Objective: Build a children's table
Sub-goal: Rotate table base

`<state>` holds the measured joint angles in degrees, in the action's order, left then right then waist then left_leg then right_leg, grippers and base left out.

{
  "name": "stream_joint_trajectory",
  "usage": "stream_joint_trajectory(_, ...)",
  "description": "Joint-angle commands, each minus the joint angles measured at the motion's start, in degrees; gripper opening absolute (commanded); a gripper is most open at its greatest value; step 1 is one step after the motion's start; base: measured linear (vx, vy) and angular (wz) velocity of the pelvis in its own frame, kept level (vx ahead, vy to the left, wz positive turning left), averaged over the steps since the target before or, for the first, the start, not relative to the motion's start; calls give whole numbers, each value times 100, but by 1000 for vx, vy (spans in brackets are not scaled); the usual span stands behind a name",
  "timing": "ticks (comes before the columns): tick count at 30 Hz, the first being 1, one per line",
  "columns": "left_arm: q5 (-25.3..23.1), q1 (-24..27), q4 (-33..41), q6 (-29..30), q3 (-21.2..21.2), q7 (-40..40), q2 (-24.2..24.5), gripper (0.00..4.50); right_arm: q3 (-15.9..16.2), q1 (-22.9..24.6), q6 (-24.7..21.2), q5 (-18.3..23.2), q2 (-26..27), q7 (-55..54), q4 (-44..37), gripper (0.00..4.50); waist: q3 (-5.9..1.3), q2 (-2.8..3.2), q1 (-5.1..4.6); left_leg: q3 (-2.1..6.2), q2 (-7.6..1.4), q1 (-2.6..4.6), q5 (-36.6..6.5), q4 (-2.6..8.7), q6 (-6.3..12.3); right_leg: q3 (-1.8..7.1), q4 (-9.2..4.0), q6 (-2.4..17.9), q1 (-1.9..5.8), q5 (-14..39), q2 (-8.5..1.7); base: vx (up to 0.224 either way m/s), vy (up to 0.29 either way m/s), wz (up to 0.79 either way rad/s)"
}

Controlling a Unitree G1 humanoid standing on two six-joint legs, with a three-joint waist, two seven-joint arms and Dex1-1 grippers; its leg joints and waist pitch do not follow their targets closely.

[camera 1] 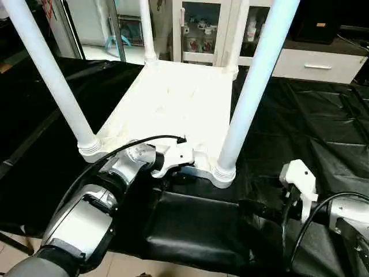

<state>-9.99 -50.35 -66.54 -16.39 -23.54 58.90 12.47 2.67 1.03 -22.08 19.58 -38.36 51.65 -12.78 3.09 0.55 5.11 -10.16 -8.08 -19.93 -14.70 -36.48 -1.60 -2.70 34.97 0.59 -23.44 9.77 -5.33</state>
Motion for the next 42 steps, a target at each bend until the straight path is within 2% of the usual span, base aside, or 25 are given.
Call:
stream_joint_trajectory(1,-163,-78,-97,68,-90,-36,-19,133,17,13,-1,-35,-17,12,-71,389,-344,-50,11,206,-505,-2,-607,536,417,268,-390,1586,341,787,-453,0,0,0)
stream_joint_trajectory(6,-258,-13,-221,309,-69,-273,-57,106,29,-17,17,-52,29,-27,-52,389,-326,-26,21,206,-510,13,-811,558,347,277,-424,1545,334,1010,-455,0,0,0)
stream_joint_trajectory(9,-136,53,-182,641,136,-488,-99,99,13,-55,63,-86,80,-123,-21,389,-287,-2,11,217,-510,27,-1131,595,219,280,-490,1419,324,1601,-465,0,0,0)
stream_joint_trajectory(10,-110,66,-161,697,172,-532,-97,99,11,-59,71,-93,89,-139,-19,389,-287,-2,11,217,-510,27,-1131,595,219,280,-490,1419,324,1601,-465,0,0,0)
stream_joint_trajectory(11,-54,164,-7,944,294,-813,-25,98,-2,-80,100,-120,141,-222,-8,389,-270,-29,-2,232,-509,31,-1304,618,158,280,-527,1296,326,1957,-469,0,0,0)
stream_joint_trajectory(12,-51,255,122,1091,348,-989,57,96,-4,-89,122,-143,169,-268,2,389,-269,-24,-24,261,-506,-10,-1309,630,137,276,-521,1222,351,2070,-478,0,0,0)
stream_joint_trajectory(15,-59,446,374,1291,415,-1158,196,94,-18,-89,157,-170,202,-327,21,389,-271,-44,-115,271,-476,-53,-1268,632,167,271,-548,1043,358,2290,-465,0,0,0)
stream_joint_trajectory(16,-57,630,627,1430,471,-1205,309,94,-17,-92,160,-174,222,-346,32,389,-277,-67,-137,273,-476,-49,-1255,629,173,270,-544,1012,357,2329,-465,0,0,0)
stream_joint_trajectory(17,-93,951,1085,1681,547,-1283,513,94,-7,-91,157,-184,250,-365,38,389,-272,-57,-186,302,-488,-93,-1197,645,180,269,-524,1000,389,2353,-485,0,0,0)
stream_joint_trajectory(18,-101,993,1143,1712,554,-1292,540,93,-6,-90,156,-185,253,-367,38,389,-261,-105,-214,299,-476,-115,-1192,649,212,259,-542,951,384,2446,-473,0,0,0)
stream_joint_trajectory(19,-216,1307,1594,1912,590,-1353,738,93,13,-88,154,-194,270,-374,40,389,-265,-77,-265,309,-462,-121,-1180,646,227,255,-551,872,379,2596,-467,0,0,0)
stream_joint_trajectory(20,-239,1366,1680,1950,596,-1364,775,93,16,-87,153,-196,272,-375,40,389,-290,-92,-287,332,-475,-144,-1050,639,239,253,-519,849,404,2554,-493,0,0,0)
stream_joint_trajectory(21,-251,1430,1772,1984,608,-1362,807,93,20,-88,154,-197,275,-376,42,389,-275,-69,-302,329,-470,-150,-1021,649,255,246,-538,835,383,2584,-475,0,0,0)
stream_joint_trajectory(22,-270,1663,2177,2302,680,-1383,889,93,28,-98,153,-204,288,-376,54,389,-284,-77,-319,319,-481,-97,-1066,636,249,241,-548,857,348,2595,-473,0,0,0)
stream_joint_trajectory(24,-339,2083,2996,2877,771,-1405,1019,93,49,-135,146,-215,303,-373,82,389,-279,-74,-342,307,-484,-85,-1005,638,284,229,-549,950,331,2493,-460,0,0,0)
stream_joint_trajectory(25,-339,2083,2996,2877,771,-1405,1019,93,49,-135,146,-215,303,-373,82,389,-282,-94,-354,303,-494,-97,-876,631,314,227,-522,1057,336,2289,-468,0,0,0)
stream_joint_trajectory(26,-368,2274,3400,3171,800,-1426,1074,93,59,-157,140,-213,307,-374,93,389,-284,-111,-374,277,-497,-78,-830,626,332,224,-515,1123,324,2155,-451,0,0,0)
stream_joint_trajectory(27,-426,2420,3704,3395,818,-1478,1113,93,71,-175,134,-206,309,-362,104,389,-282,-135,-376,282,-486,-97,-765,622,376,218,-509,1143,334,2091,-446,0,0,0)
stream_joint_trajectory(29,-415,2672,4214,3735,844,-1562,1123,92,109,-207,140,-227,317,-323,135,389,-283,-120,-385,267,-488,-86,-633,617,453,216,-485,1248,328,1826,-435,0,0,0)
stream_joint_trajectory(30,-383,2763,4424,3888,846,-1574,1095,91,126,-229,131,-238,318,-300,152,389,-283,-151,-388,256,-482,-81,-606,614,499,212,-491,1269,324,1786,-427,0,0,0)
stream_joint_trajectory(31,-397,2788,4499,3941,828,-1584,1078,91,132,-240,124,-238,313,-287,156,389,-284,-137,-385,257,-483,-70,-596,614,507,208,-484,1287,320,1762,-423,0,0,0)
stream_joint_trajectory(33,-481,2860,4775,4204,750,-1594,1020,90,143,-273,113,-244,301,-259,172,389,-273,-163,-386,253,-485,-60,-629,621,536,201,-498,1289,308,1790,-409,0,0,0)
stream_joint_trajectory(36,-521,2889,4970,4373,719,-1658,926,88,146,-315,109,-256,292,-248,199,389,-273,-141,-393,260,-499,-55,-637,629,512,205,-488,1313,318,1698,-415,0,0,0)
stream_joint_trajectory(40,-25,3006,5608,4630,751,-1641,537,86,124,-358,100,-248,277,-227,239,389,-282,-162,-359,246,-499,-36,-569,617,559,207,-489,1380,316,1571,-423,0,0,0)
stream_joint_trajectory(42,158,3058,5807,4682,707,-1496,474,86,121,-353,103,-242,251,-201,245,389,-298,-142,-317,239,-499,-47,-336,600,644,203,-450,1486,329,1185,-421,0,0,0)
